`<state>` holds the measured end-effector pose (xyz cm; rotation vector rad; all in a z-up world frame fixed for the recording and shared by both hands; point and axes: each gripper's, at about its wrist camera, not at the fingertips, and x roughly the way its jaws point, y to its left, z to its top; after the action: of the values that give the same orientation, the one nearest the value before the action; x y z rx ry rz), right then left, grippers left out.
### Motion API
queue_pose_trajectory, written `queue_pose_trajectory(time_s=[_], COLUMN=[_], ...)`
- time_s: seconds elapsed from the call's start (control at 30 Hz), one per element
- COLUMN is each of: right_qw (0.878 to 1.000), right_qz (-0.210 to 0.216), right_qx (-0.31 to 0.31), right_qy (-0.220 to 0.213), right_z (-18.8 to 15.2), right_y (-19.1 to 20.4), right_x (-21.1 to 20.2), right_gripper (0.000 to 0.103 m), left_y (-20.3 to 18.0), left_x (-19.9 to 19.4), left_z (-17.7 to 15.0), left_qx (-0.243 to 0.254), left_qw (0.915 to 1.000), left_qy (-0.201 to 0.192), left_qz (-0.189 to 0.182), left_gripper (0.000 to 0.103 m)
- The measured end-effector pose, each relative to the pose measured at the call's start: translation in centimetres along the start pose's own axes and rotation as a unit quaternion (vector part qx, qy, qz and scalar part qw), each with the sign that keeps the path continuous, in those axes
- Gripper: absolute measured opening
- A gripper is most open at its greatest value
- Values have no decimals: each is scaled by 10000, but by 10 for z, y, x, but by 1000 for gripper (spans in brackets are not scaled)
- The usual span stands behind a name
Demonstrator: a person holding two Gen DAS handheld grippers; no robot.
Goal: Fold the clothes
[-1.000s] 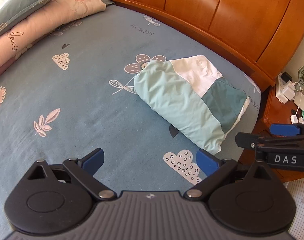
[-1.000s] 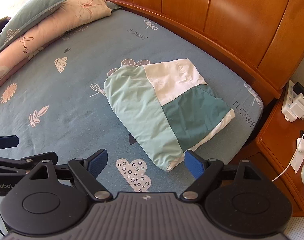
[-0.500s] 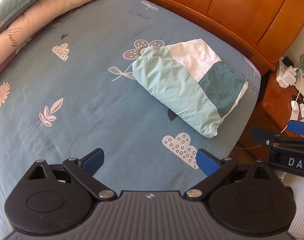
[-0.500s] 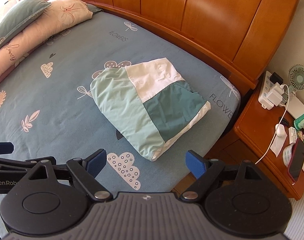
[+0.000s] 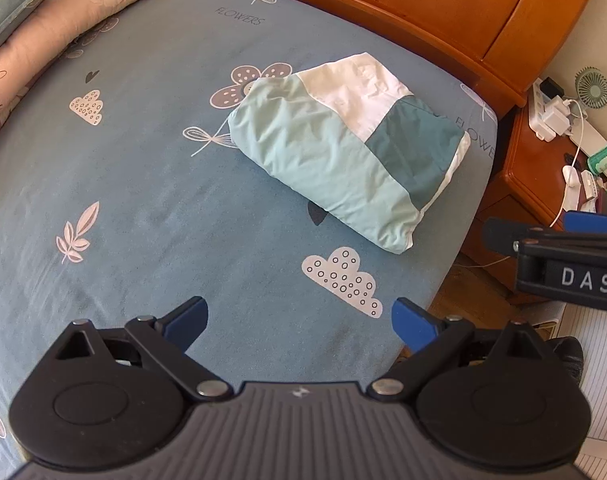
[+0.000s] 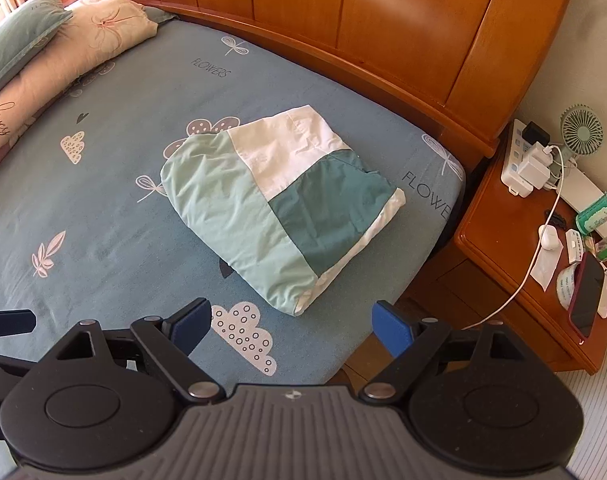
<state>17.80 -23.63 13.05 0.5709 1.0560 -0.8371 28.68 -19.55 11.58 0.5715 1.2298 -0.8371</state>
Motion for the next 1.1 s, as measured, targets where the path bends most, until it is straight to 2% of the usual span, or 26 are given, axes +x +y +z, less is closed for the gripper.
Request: queue_pose_trajectory(time_s=[0.37,1.1], right_qw=[9999,9998], right_qz=[142,146], right_qx=[-59,-148], right_qy=[63,54], right_z=[2,6], right_y=[-2,7], right_x=[-1,-9], right_gripper=[91,91], left_y=[-7,-8], left_x=[-1,-2], left_z=[4,6], left_qx=[88,259], left_qw=[9999,9995], left_qy=[44,110], left_qz=[-46,-141], left_gripper=[98,98])
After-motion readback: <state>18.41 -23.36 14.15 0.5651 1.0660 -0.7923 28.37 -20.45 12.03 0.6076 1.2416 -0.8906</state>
